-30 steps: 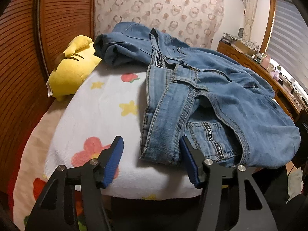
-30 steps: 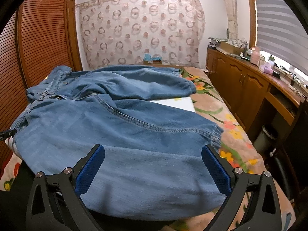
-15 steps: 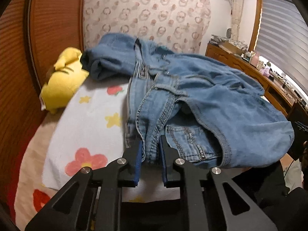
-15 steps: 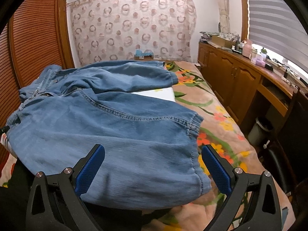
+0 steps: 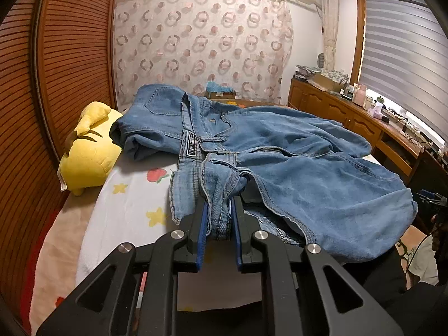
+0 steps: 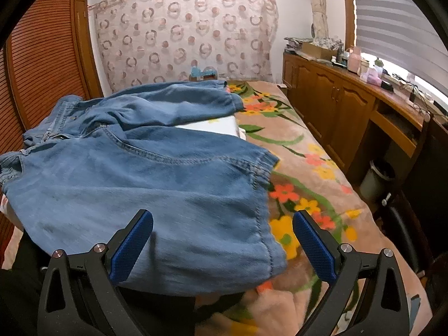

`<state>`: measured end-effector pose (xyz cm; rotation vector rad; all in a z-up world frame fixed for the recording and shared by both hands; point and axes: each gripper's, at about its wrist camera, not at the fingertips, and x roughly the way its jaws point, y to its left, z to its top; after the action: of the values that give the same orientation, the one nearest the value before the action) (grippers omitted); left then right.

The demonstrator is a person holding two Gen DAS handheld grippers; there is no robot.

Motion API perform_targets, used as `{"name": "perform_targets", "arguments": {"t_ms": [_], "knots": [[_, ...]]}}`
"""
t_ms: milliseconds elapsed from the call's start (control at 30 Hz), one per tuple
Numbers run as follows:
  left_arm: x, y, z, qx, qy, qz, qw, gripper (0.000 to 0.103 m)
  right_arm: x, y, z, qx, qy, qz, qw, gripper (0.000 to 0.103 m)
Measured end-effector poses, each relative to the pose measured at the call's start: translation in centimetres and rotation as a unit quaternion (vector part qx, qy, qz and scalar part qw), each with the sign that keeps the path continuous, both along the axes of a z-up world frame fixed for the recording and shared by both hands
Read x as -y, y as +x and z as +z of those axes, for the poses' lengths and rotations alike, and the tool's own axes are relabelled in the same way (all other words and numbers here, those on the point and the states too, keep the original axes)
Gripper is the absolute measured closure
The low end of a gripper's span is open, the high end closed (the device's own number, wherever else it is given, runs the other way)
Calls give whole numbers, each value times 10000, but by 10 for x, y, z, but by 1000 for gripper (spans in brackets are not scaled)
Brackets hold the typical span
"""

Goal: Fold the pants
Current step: 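Lower the right tool onto the leg hems and close it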

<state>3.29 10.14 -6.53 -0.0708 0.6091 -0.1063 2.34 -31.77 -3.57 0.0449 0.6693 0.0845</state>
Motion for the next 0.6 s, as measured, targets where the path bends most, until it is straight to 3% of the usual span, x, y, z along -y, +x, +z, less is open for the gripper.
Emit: {"name": "perform_targets", "arguments": {"t_ms": [600], "knots": [[3, 3, -12, -138, 79, 57, 9999, 86, 34, 1, -14, -577, 1061, 126, 9926, 16]]}}
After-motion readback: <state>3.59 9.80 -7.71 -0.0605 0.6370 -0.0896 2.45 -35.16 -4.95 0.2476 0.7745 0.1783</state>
